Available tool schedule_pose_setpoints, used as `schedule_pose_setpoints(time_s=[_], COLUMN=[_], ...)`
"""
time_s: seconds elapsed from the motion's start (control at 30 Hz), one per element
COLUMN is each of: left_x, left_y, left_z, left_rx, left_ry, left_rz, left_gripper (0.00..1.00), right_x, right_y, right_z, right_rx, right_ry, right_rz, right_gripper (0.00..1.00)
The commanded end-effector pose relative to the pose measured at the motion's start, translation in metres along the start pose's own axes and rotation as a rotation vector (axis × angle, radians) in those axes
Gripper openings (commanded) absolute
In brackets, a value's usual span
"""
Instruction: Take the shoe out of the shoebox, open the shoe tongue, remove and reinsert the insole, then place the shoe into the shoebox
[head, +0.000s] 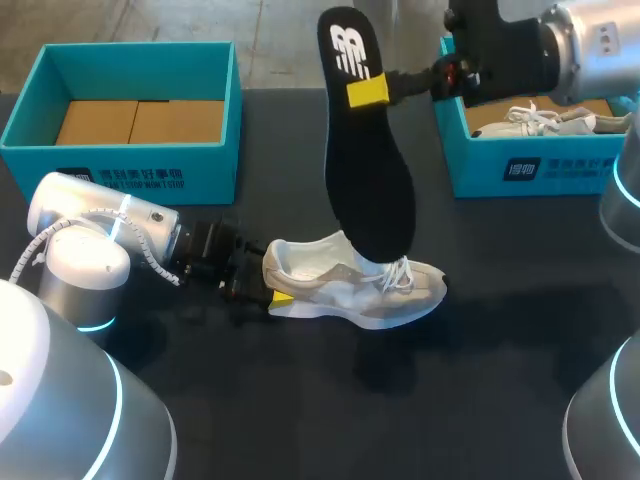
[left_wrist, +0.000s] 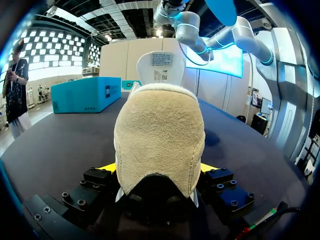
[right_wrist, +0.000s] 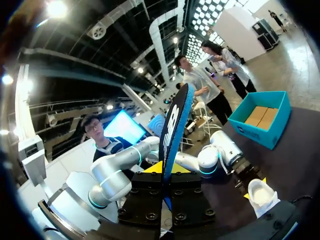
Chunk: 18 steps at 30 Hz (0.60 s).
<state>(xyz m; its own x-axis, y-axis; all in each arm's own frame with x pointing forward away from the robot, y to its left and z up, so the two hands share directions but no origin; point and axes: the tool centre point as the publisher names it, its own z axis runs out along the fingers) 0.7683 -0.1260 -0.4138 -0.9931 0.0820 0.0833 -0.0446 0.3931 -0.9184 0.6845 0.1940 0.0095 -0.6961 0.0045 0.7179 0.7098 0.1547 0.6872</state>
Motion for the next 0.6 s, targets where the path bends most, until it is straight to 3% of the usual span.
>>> schedule_pose_setpoints(time_s=[0.03,0.6], left_x=[0.000,0.000], left_y=[0.001,0.001], left_z=[0.000,0.000], left_rx=[0.000,0.000], left_ry=[0.000,0.000], left_rz=[0.000,0.000], left_gripper=[0.00,0.00], right_x=[0.010,0.023], right_y=[-0.013,-0.040], right_z=[-0.005,-0.005], right_rx=[-0.039,-0.078], right_ry=[-0.048,-0.081], right_rz=[0.036,0.098], right_gripper=[0.00,0.00])
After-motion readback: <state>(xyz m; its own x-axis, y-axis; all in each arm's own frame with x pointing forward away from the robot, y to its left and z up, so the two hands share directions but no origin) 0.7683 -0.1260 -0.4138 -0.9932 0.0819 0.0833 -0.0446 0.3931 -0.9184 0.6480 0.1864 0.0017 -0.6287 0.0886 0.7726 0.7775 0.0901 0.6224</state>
